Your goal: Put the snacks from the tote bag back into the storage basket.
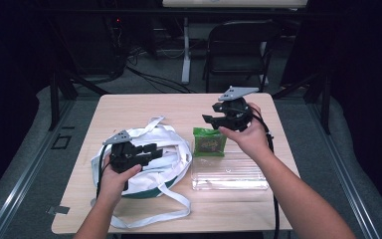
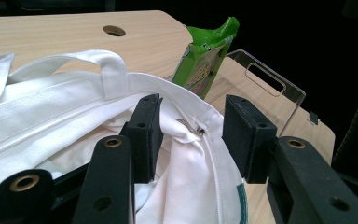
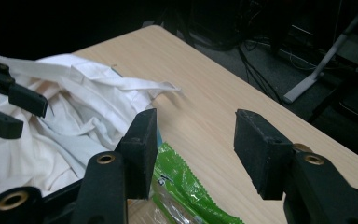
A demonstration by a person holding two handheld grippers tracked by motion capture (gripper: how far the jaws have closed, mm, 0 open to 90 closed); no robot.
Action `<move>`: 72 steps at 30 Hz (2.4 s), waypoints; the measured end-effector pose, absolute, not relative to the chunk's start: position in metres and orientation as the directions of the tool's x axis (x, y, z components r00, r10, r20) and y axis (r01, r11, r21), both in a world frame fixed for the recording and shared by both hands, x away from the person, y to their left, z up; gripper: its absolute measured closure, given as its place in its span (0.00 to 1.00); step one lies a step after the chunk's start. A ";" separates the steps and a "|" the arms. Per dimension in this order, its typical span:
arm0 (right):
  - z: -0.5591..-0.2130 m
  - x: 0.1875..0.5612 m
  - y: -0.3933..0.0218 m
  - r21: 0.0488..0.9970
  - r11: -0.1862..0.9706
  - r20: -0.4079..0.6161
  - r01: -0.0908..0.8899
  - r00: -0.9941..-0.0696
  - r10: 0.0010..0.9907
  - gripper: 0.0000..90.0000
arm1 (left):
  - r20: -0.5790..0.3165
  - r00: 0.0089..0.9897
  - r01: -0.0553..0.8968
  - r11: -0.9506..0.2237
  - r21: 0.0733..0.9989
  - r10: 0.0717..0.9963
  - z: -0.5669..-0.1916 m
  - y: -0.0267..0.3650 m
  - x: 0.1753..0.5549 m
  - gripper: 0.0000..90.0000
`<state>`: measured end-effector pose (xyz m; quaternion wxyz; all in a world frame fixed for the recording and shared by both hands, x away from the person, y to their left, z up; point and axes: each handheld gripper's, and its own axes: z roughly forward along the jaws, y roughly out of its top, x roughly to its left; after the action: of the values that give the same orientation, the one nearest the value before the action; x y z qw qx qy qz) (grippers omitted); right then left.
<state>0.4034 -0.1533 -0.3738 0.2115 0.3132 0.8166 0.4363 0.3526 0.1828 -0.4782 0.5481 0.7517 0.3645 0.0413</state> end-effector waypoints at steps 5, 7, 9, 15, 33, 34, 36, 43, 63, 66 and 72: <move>-0.371 0.406 -0.163 0.855 0.383 -0.037 0.349 -0.696 0.717 0.56 | -0.335 0.731 0.503 -0.137 0.853 0.595 -0.479 0.183 0.353 0.63; -0.371 0.406 -0.164 0.862 0.367 -0.017 0.350 -0.703 0.711 0.56 | -0.334 0.731 0.502 -0.138 0.854 0.595 -0.479 0.183 0.353 0.63; -0.369 0.404 -0.169 0.878 0.333 0.008 0.345 -0.704 0.710 0.57 | -0.330 0.733 0.501 -0.144 0.853 0.595 -0.479 0.182 0.353 0.63; -0.364 0.393 -0.179 0.898 0.291 0.013 0.330 -0.681 0.732 0.58 | -0.326 0.733 0.498 -0.143 0.856 0.598 -0.478 0.183 0.353 0.63; -0.380 0.357 -0.218 0.915 0.249 0.006 0.318 -0.627 0.779 0.56 | -0.334 0.719 0.509 -0.136 0.850 0.610 -0.479 0.185 0.354 0.60; -0.380 0.355 -0.219 0.917 0.245 0.007 0.316 -0.625 0.781 0.56 | -0.334 0.719 0.510 -0.136 0.850 0.610 -0.479 0.185 0.354 0.60; -0.382 0.350 -0.223 0.920 0.241 0.001 0.309 -0.617 0.787 0.55 | -0.333 0.718 0.510 -0.137 0.849 0.611 -0.479 0.185 0.354 0.60; -0.386 0.340 -0.231 0.926 0.241 -0.018 0.291 -0.603 0.797 0.53 | -0.330 0.717 0.510 -0.138 0.849 0.614 -0.479 0.185 0.354 0.60; -0.430 0.310 -0.266 0.926 0.203 0.019 0.317 -0.578 0.815 0.56 | -0.335 0.698 0.520 -0.125 0.845 0.633 -0.481 0.190 0.357 0.55; -0.438 0.308 -0.269 0.922 0.204 0.024 0.330 -0.574 0.819 0.57 | -0.341 0.693 0.522 -0.116 0.845 0.636 -0.481 0.191 0.357 0.54; -0.453 0.305 -0.272 0.912 0.224 0.011 0.345 -0.565 0.825 0.58 | -0.338 0.690 0.523 -0.118 0.844 0.640 -0.482 0.192 0.357 0.52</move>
<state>0.3049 -0.2716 -0.4527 0.2491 0.3945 0.7414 0.4823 0.3574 0.1921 -0.4818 0.5375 0.7457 0.3900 0.0542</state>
